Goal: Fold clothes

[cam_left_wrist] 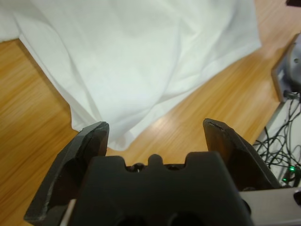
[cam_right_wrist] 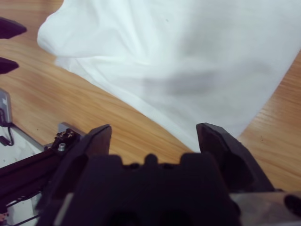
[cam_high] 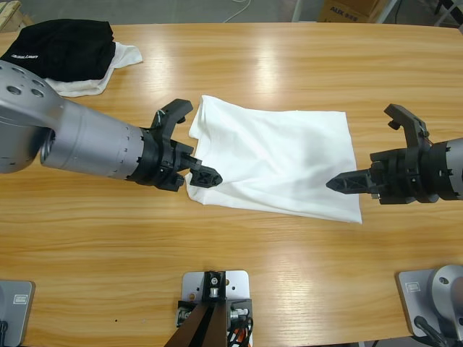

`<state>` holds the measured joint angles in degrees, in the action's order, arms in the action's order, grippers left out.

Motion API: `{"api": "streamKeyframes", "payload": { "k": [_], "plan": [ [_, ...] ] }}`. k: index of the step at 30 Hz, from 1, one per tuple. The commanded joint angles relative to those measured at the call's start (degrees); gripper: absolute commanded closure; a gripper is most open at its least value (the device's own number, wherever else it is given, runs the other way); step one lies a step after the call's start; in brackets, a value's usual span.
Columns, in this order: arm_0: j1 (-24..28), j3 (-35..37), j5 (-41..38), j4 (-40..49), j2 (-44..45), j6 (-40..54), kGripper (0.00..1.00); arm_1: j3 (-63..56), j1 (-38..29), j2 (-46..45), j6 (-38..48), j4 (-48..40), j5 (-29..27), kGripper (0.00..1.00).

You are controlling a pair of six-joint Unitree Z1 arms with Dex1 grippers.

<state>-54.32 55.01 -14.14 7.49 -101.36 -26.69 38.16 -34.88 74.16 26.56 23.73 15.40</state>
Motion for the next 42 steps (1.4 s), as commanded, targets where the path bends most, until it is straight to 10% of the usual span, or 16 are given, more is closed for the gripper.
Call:
{"api": "streamKeyframes", "payload": {
  "k": [1, 14, 22, 42],
  "plan": [
    [0.7, -0.4, 0.6, 1.0, -5.0, 1.4, 0.216, -0.9, 0.7, -0.3, 0.7, -0.1, -1.4, 0.262],
    [1.9, 0.8, 0.5, 1.8, -8.6, 1.1, 0.266, -1.0, 0.7, 1.0, 0.7, -0.5, -1.4, 0.262],
    [1.9, 2.3, 0.0, 2.0, -9.8, 1.3, 0.996, -1.2, 0.7, 1.4, 0.6, -0.7, -1.1, 0.262],
    [-0.5, -3.0, 0.4, 4.8, -5.0, -1.6, 1.000, -1.2, 0.7, 4.2, 0.8, -1.1, -1.1, 0.262]
  ]
}}
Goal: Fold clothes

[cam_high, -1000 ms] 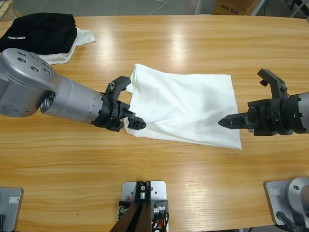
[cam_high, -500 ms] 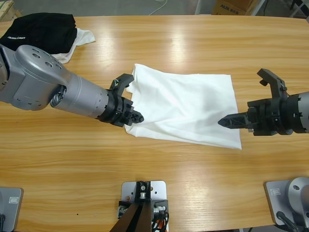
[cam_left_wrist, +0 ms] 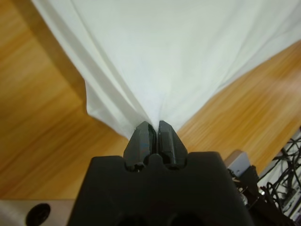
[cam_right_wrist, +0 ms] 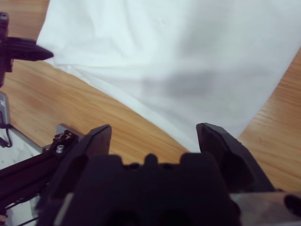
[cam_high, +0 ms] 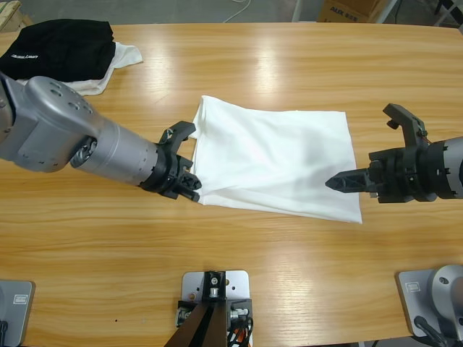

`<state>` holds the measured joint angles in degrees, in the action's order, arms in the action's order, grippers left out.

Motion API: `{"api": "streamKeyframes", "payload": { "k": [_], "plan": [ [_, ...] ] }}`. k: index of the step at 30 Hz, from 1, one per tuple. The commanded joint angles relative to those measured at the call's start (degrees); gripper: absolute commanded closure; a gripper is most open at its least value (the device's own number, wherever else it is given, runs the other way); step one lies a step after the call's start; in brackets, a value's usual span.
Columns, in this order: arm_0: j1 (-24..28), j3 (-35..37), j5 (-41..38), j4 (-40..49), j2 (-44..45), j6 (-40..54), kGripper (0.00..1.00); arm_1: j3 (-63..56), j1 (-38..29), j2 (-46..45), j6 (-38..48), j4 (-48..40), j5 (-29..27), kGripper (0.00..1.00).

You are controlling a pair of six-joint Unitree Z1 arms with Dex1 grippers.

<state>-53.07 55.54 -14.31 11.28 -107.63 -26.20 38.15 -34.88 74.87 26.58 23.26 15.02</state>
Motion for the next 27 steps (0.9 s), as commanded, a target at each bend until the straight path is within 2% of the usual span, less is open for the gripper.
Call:
{"api": "streamKeyframes", "payload": {
  "k": [1, 5, 6, 7, 8, 10, 11, 12, 13, 14, 15, 17, 20, 22, 23, 27],
  "plan": [
    [-2.0, -4.1, 0.5, 1.0, 1.1, -2.5, 1.000, -1.1, 0.7, 3.9, 1.0, -0.6, -0.8, 0.262],
    [-2.6, -5.7, 0.3, 0.3, -0.2, -3.3, 1.000, -1.0, 0.7, 4.8, 1.3, -0.5, -0.9, 0.262],
    [-2.7, -5.8, 0.5, 0.3, -0.4, -3.5, 0.833, -0.9, 0.7, 4.9, 1.3, -0.4, -0.9, 0.262],
    [-3.0, -5.8, 1.5, 0.3, -0.2, -3.9, 0.445, -0.8, 0.7, 4.9, 1.3, -0.3, -0.9, 0.262],
    [-3.3, -5.7, 2.7, 0.4, 0.4, -3.9, 0.204, -0.8, 0.7, 4.7, 1.4, -0.2, -0.9, 0.262],
    [-3.6, -5.6, 5.4, 1.1, 4.0, -3.7, 0.028, -0.7, 0.7, 3.7, 1.4, -0.1, -1.0, 0.266],
    [-3.6, -5.6, 7.1, 1.5, 7.0, -3.6, 0.006, -0.5, 0.7, 2.8, 1.2, 0.0, -1.0, 0.316],
    [-3.6, -5.0, 8.4, 2.2, 10.0, -3.4, 0.004, -0.3, 0.7, 2.0, 0.9, 0.2, -1.0, 0.555],
    [-3.7, -4.1, 9.8, 3.9, 12.9, -3.3, 0.004, -0.1, 0.7, 1.2, 0.6, 0.2, -1.2, 0.793],
    [-3.7, -2.7, 11.6, 6.1, 16.3, -3.3, 0.004, -0.1, 1.1, 0.6, 0.3, 0.2, -1.2, 0.969],
    [-3.8, -1.2, 12.6, 7.9, 18.3, -3.3, 0.006, 0.1, 2.5, 0.3, -0.4, 0.1, -0.6, 1.000],
    [-4.7, 2.0, 12.8, 8.7, 19.3, -4.1, 0.052, 0.4, 6.3, 0.4, -1.5, -0.5, 1.3, 1.000],
    [-7.5, 7.1, 12.5, 9.1, 13.3, -10.0, 0.526, 1.4, 10.5, 4.4, -2.6, -2.6, 2.8, 1.000],
    [-9.1, 10.4, 12.2, 8.9, 7.7, -12.7, 0.960, 2.2, 12.6, 8.5, -3.8, -5.2, 5.7, 1.000],
    [-9.7, 11.7, 12.2, 8.7, 4.7, -13.5, 1.000, 2.6, 13.5, 10.0, -3.8, -6.7, 6.6, 1.000],
    [-10.7, 14.1, 12.1, 7.5, -2.6, -16.1, 1.000, 5.2, 16.9, 13.8, -4.2, -9.7, 9.0, 1.000]
  ]
}}
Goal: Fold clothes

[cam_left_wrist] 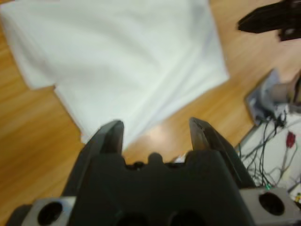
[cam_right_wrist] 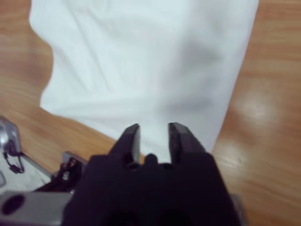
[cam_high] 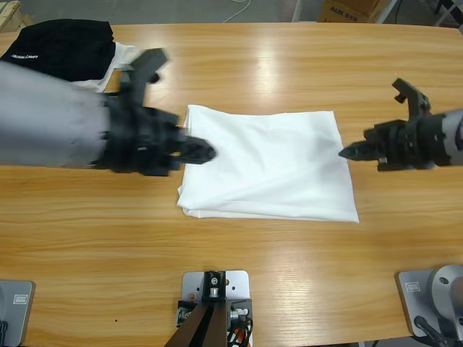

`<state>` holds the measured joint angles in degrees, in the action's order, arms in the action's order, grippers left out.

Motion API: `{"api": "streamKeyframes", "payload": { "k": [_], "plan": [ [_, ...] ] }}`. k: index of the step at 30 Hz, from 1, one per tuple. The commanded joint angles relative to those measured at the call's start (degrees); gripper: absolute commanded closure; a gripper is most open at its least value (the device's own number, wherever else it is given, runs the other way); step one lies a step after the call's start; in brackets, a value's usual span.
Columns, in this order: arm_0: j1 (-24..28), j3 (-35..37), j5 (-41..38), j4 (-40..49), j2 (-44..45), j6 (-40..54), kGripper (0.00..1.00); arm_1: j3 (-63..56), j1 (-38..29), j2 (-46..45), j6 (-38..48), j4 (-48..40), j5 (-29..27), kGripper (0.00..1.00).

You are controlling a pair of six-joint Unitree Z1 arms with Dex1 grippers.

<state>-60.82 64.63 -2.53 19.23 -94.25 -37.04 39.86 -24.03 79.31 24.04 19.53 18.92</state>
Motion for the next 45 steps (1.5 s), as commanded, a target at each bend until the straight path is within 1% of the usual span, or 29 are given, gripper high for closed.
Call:
{"api": "streamKeyframes", "payload": {
  "k": [1, 5, 8, 11, 18, 28, 31, 34, 38, 41, 43, 45],
  "plan": [
    [-3.0, 5.0, 0.3, -0.4, -16.7, -5.7, 1.000, 3.7, 7.1, 10.2, -1.9, -6.9, 6.0, 1.000],
    [-3.2, 2.4, 1.4, -0.2, -18.0, -7.9, 1.000, 4.5, 9.0, 13.8, -3.0, -9.7, 7.9, 1.000],
    [-3.1, 0.8, 2.8, -0.1, -18.2, -9.0, 1.000, 4.6, 9.7, 16.1, -3.1, -11.2, 7.6, 1.000],
    [-3.1, 0.8, 3.3, -0.1, -18.2, -10.1, 1.000, 4.8, 10.6, 18.5, -3.2, -12.5, 7.3, 1.000],
    [-3.1, 0.3, 3.2, 0.7, -18.5, -11.7, 1.000, 5.2, 12.2, 23.6, -3.8, -14.3, 5.8, 1.000],
    [-3.1, 2.2, 3.3, 2.4, -16.3, -11.5, 1.000, 5.2, 12.3, 30.2, -3.9, -15.5, 0.8, 1.000],
    [-3.1, 6.1, 3.3, 3.0, -16.4, -11.3, 1.000, 5.0, 12.2, 30.4, -3.9, -15.6, -0.7, 1.000],
    [-2.9, 13.9, 3.3, 4.3, -19.1, -11.3, 1.000, 4.6, 12.2, 30.0, -3.9, -15.6, -1.1, 1.000],
    [-2.0, 26.0, 3.2, 5.9, -25.5, -12.9, 1.000, 4.6, 12.2, 30.2, -3.9, -15.6, -1.0, 1.000],
    [-1.8, 33.0, 3.2, 7.9, -31.8, -14.7, 1.000, 4.5, 12.2, 29.4, -3.9, -15.6, -1.0, 1.000],
    [-2.0, 35.0, 2.7, 8.3, -35.6, -17.5, 1.000, 4.4, 12.2, 28.7, -3.9, -15.5, -1.0, 1.000],
    [-2.2, 35.4, 2.7, 9.1, -37.4, -19.7, 1.000, 4.1, 12.2, 28.1, -3.9, -15.4, -0.9, 1.000]
  ]
}}
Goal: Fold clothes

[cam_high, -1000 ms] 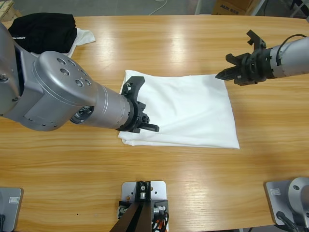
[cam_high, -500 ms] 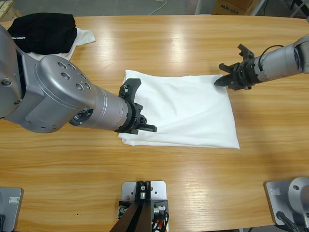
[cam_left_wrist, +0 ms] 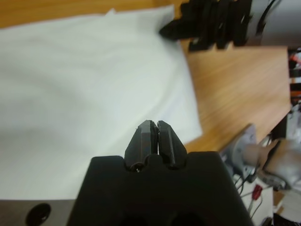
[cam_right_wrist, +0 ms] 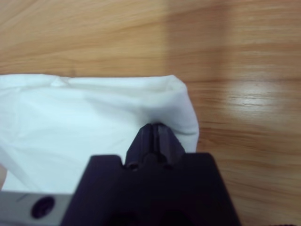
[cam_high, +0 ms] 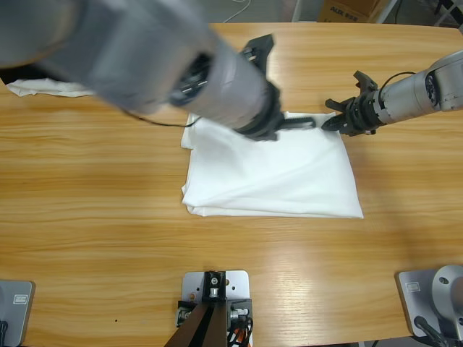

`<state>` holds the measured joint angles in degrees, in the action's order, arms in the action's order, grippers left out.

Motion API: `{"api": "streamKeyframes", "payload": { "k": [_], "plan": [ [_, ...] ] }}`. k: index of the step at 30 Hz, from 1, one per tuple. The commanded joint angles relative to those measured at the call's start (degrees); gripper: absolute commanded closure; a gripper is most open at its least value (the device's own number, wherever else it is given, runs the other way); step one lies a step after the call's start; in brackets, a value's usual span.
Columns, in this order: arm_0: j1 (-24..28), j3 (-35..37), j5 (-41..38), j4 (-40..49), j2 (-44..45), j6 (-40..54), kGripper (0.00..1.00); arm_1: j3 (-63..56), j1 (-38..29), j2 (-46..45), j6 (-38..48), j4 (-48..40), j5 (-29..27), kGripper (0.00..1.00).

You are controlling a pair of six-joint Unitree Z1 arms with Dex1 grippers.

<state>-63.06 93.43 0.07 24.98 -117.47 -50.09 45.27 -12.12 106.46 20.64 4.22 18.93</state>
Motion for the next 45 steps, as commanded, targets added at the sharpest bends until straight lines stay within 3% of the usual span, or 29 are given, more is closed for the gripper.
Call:
{"api": "streamKeyframes", "payload": {
  "k": [1, 6, 17, 25, 30, 33, 39, 45],
  "plan": [
    [0.0, 6.2, 0.4, 4.1, -14.5, -7.7, 1.000, -1.5, 0.3, 0.6, -0.5, -0.1, -0.8, 1.000],
    [0.7, 3.6, 5.2, 7.2, -13.8, -11.3, 1.000, -2.6, 0.3, -0.3, -0.9, -0.1, -0.6, 1.000],
    [4.1, -14.5, 10.7, 4.3, -6.9, -14.5, 1.000, -3.9, 0.3, -1.8, -1.9, 0.0, 0.1, 1.000],
    [4.3, -25.5, 12.1, 3.1, 3.0, -15.5, 1.000, -4.0, 0.3, -1.2, -1.9, 0.0, 0.0, 1.000],
    [4.3, -23.8, 12.1, 2.0, 3.8, -15.0, 1.000, -4.1, 0.4, -3.0, -2.1, 0.1, 0.3, 1.000],
    [4.3, -20.6, 12.1, 1.8, 4.4, -14.0, 1.000, -3.7, -1.2, -10.1, -2.2, 3.3, 0.7, 1.000],
    [4.6, -13.6, 12.3, 2.0, 8.6, -5.8, 1.000, 1.6, -13.2, -19.6, -0.1, 16.3, 1.4, 1.000],
    [4.6, -16.5, 12.3, 2.8, 9.9, -5.6, 1.000, -0.8, -25.2, -12.5, 2.6, 11.2, 2.4, 1.000]
  ]
}}
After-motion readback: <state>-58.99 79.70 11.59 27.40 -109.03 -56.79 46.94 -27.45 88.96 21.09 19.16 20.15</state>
